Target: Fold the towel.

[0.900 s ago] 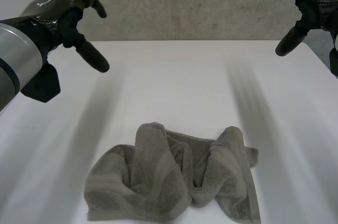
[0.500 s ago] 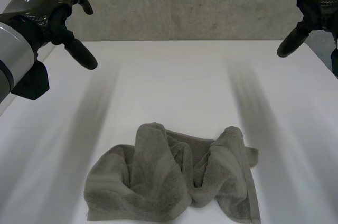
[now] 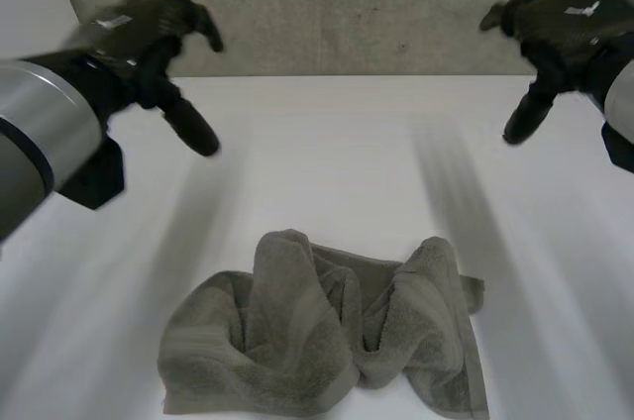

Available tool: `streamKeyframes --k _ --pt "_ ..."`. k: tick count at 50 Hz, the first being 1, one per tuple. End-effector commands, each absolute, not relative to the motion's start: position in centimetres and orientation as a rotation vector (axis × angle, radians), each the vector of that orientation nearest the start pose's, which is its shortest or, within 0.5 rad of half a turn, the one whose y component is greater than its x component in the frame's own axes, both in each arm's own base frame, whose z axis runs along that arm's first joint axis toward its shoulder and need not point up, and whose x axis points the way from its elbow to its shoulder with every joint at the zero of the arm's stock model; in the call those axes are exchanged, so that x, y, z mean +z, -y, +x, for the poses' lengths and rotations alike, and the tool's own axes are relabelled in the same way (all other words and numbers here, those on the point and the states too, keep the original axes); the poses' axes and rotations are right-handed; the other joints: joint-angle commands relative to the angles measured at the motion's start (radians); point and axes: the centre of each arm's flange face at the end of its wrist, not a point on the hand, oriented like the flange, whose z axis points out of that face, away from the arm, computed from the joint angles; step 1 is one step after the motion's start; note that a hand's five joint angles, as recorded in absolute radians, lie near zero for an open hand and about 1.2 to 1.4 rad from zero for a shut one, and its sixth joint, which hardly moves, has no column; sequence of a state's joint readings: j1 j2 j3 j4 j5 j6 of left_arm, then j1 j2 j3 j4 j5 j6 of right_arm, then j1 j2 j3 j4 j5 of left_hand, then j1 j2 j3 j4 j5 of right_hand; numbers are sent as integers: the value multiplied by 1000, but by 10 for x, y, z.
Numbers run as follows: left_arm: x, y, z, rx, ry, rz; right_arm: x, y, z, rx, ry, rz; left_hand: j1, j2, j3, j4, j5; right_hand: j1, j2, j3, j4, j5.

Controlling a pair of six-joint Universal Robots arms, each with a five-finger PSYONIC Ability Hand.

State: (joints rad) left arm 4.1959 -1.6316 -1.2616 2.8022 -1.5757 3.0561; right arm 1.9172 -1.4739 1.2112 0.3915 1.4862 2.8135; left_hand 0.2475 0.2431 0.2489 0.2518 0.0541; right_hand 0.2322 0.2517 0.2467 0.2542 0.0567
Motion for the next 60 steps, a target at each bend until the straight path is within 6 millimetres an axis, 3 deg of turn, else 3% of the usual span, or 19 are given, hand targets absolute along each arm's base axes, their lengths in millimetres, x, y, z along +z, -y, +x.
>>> streamKeyframes --k 1,7,9,14,18,25,35,41,44,46,47,48,49,50,51,52,53,58,60 --pt "325 186 -285 -2181 -2795 870 329 224 240 -1836 -2133 -1314 -28 -24 -30 -32 -9 -58 -77 -72 -80 -57" --pt "280 178 -297 -1858 -2890 1133 300 216 245 -1676 -2128 -1477 -28 -24 -30 -32 -9 -58 -77 -72 -80 -57" --pt "253 160 -307 -1641 -2858 1360 290 216 246 -1634 -2140 -1508 -31 -27 -32 -35 -12 -58 -77 -72 -80 -57" --pt "227 142 -310 -1439 -2799 1535 262 219 250 -1516 -2167 -1578 -49 -44 -50 -53 -30 -58 -77 -72 -80 -57" --pt "217 144 -306 -1420 -2806 1483 238 220 258 -1476 -2169 -1551 -60 -56 -62 -65 -42 -58 -77 -72 -80 -57" --pt "203 152 -298 -1575 -2750 1375 200 220 256 -1533 -2166 -1467 -58 -53 -59 -62 -39 -58 -77 -72 -80 -57" --pt "190 143 -289 -1671 -2712 1351 154 192 251 -1489 -2114 -1417 -55 -50 -56 -59 -36 -58 -77 -72 -80 -57" --pt "180 135 -285 -1625 -2732 1375 146 185 250 -1443 -2102 -1416 -55 -50 -56 -59 -36 -58 -77 -72 -80 -57" --pt "174 132 -283 -1588 -2746 1379 146 184 250 -1436 -2100 -1416 -34 -30 -36 -38 -15 55 36 41 33 56" --pt "172 131 -282 -1571 -2751 1383 148 185 251 -1445 -2089 -1420 4 8 2 0 23 382 363 368 360 383" --pt "172 131 -282 -1571 -2751 1383 148 185 251 -1445 -2089 -1420 4 9 3 0 23 384 365 370 362 385" --pt "171 132 -282 -1565 -2751 1376 150 186 252 -1456 -2079 -1429 132 136 131 128 151 660 641 646 638 661" --pt "171 133 -282 -1570 -2750 1375 150 186 252 -1457 -2079 -1429 395 399 394 391 414 663 644 649 641 664" --pt "171 133 -282 -1570 -2750 1375 153 188 253 -1475 -2070 -1431 398 402 396 393 416 910 891 896 888 911" --pt "174 136 -283 -1592 -2743 1367 159 192 254 -1509 -2054 -1425 761 765 760 757 780 1099 1079 1084 1077 1100" --pt "177 140 -285 -1631 -2728 1353 159 192 254 -1509 -2054 -1425 962 967 961 958 981 1101 1081 1086 1079 1101" --pt "178 140 -285 -1632 -2728 1353 168 196 256 -1561 -2033 -1413 964 969 963 960 983 1163 1144 1149 1141 1164" --pt "205 170 -296 -1897 -2604 1260 197 218 264 -1780 -1921 -1359 1079 1083 1077 1074 1098 1164 1145 1150 1142 1165" --pt "233 207 -292 -2082 -2494 1096 207 229 268 -1888 -1860 -1305 1114 1118 1112 1110 1133 1164 1145 1150 1142 1165"
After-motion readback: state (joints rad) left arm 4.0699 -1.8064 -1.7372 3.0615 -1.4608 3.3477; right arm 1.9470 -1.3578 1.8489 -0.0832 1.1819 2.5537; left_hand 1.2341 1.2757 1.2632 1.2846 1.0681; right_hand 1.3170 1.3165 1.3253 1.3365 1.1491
